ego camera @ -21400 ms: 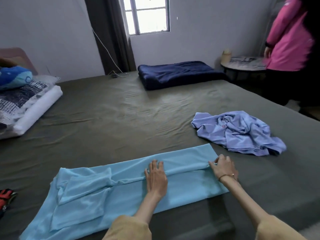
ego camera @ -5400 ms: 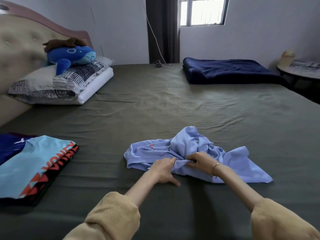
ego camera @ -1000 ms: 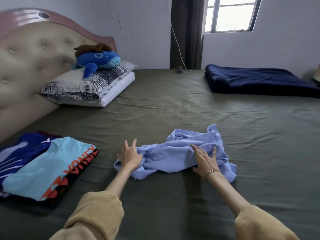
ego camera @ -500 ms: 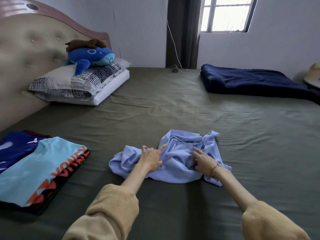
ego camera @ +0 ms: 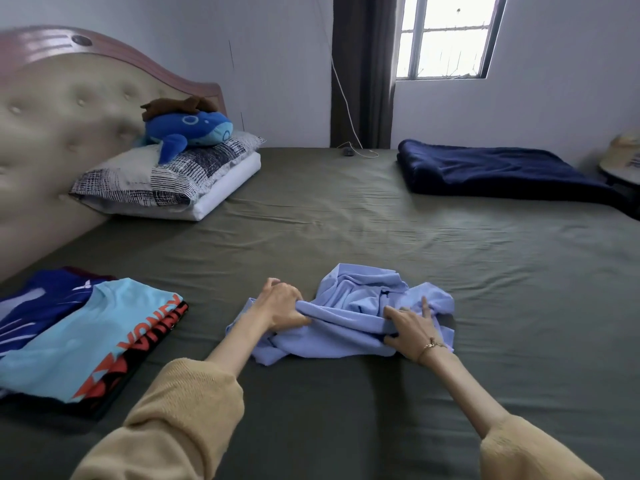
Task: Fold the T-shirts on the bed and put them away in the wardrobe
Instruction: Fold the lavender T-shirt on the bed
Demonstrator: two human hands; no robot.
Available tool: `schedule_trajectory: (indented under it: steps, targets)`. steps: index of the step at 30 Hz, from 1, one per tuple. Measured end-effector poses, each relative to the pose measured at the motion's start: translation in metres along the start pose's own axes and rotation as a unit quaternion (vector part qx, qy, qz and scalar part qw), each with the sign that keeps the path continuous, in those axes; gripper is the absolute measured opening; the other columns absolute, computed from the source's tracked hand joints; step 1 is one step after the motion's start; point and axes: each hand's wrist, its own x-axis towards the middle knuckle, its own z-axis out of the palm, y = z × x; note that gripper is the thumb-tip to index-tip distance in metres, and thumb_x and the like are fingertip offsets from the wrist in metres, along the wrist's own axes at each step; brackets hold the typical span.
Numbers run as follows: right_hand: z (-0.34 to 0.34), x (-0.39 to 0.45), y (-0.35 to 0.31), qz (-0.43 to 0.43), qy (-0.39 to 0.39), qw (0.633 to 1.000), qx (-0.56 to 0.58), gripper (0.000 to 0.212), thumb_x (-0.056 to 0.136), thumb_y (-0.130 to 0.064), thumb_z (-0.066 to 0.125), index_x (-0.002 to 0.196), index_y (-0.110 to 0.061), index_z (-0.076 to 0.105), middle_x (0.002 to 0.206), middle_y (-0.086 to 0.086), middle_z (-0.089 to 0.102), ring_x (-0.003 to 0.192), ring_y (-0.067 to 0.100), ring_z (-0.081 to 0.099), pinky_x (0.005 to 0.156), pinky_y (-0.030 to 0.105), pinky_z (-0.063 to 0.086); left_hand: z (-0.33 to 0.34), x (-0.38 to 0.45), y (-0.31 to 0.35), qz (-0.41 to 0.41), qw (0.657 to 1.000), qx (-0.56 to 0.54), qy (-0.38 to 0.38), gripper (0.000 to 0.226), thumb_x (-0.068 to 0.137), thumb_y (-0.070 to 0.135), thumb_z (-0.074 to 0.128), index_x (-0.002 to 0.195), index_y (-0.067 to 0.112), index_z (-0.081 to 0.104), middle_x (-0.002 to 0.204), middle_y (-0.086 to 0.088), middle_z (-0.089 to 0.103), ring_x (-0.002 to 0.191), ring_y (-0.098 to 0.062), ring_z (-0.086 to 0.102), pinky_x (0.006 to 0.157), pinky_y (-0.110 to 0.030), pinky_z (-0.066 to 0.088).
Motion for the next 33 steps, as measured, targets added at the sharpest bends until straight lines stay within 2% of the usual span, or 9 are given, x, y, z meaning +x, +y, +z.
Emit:
schedule_trajectory:
  steps: [3,6,9,11,14,18,22,25,33]
  targets:
    - [0.000,-0.010,-0.002,0.000,0.011,1.000,-0.007,0.035,0.085,-0.025,0.052,0.118,-0.018,0.042,0.114,0.000,0.065,0.109,0.023,0.058,0.087,0.035,0.029,-0.007,-0.012,-0.012,-0.031,0.995,0.094,0.007,0.030,0.073,0.043,0.032,0.056,0.019,0.040,0.089,-0.004,0.071,0.089,-0.023,0.061,0.092,-0.032,0.028]
    - [0.003,-0.022,0.006,0.030,0.027,0.999,-0.027,0.024,0.082,-0.022,0.053,0.105,-0.026,0.048,0.110,-0.005,0.065,0.107,0.019,0.059,0.083,0.036,0.026,-0.010,-0.031,-0.025,-0.092,0.980,0.172,0.037,0.024,0.088,0.032,0.040,0.080,0.021,0.060,0.099,-0.004,0.070,0.095,-0.022,0.062,0.092,-0.035,0.028]
    - [-0.001,-0.032,0.019,0.084,0.067,0.994,-0.013,0.015,0.080,-0.024,0.056,0.090,-0.032,0.048,0.101,-0.005,0.067,0.106,0.016,0.058,0.077,0.034,0.017,-0.011,-0.049,-0.041,-0.165,0.964,0.208,0.015,0.029,0.091,0.031,0.038,0.098,0.021,0.064,0.102,-0.001,0.070,0.102,-0.019,0.062,0.105,-0.040,0.022]
    - [-0.004,-0.039,0.029,0.104,0.071,0.991,0.040,0.018,0.080,-0.017,0.056,0.083,-0.031,0.045,0.098,-0.004,0.067,0.104,0.016,0.059,0.073,0.032,0.015,-0.008,-0.060,-0.052,-0.198,0.958,0.206,-0.013,0.035,0.091,0.040,0.038,0.102,0.022,0.065,0.104,0.001,0.069,0.106,-0.018,0.059,0.107,-0.045,0.019]
    - [-0.003,-0.047,0.043,0.081,0.092,0.970,0.208,0.024,0.074,-0.002,0.060,0.076,-0.024,0.051,0.087,0.004,0.064,0.089,0.029,0.061,0.073,0.033,0.038,0.002,-0.070,-0.056,-0.220,0.956,0.182,-0.060,0.046,0.088,0.053,0.037,0.109,0.021,0.063,0.114,0.001,0.064,0.115,-0.019,0.051,0.106,-0.047,0.019]
    - [-0.004,-0.061,0.045,0.085,0.148,0.922,0.347,0.033,0.072,0.008,0.064,0.068,-0.021,0.049,0.068,0.007,0.059,0.063,0.022,0.051,0.056,0.023,0.038,0.014,-0.076,-0.045,-0.227,0.962,0.135,-0.070,0.051,0.092,0.048,0.033,0.125,0.013,0.050,0.131,-0.005,0.053,0.125,-0.021,0.043,0.109,-0.047,0.019]
    - [-0.008,-0.070,0.037,0.041,0.121,0.922,0.364,0.026,0.073,-0.003,0.075,0.065,-0.020,0.058,0.059,-0.001,0.055,0.051,0.003,0.046,0.054,0.012,0.036,0.012,-0.079,-0.029,-0.212,0.971,0.106,-0.039,0.047,0.097,0.042,0.024,0.122,0.010,0.047,0.130,-0.006,0.053,0.124,-0.022,0.044,0.107,-0.046,0.020]
    - [-0.014,-0.070,0.035,0.041,0.138,0.935,0.325,0.003,0.079,-0.005,0.071,0.081,-0.003,0.072,0.062,0.000,0.046,0.065,0.014,0.045,0.058,0.023,0.027,0.002,-0.082,-0.020,-0.186,0.975,0.119,-0.020,0.040,0.097,0.037,0.026,0.120,0.011,0.047,0.128,-0.004,0.055,0.122,-0.021,0.045,0.107,-0.045,0.019]
    - [-0.031,-0.072,0.030,0.138,0.223,0.905,0.336,0.011,0.081,-0.009,0.068,0.083,-0.001,0.063,0.073,0.009,0.057,0.067,0.027,0.049,0.059,0.027,0.028,-0.019,-0.084,-0.016,-0.197,0.960,0.198,0.008,0.028,0.093,0.025,0.041,0.112,0.022,0.061,0.114,0.001,0.065,0.115,-0.017,0.054,0.106,-0.041,0.023]
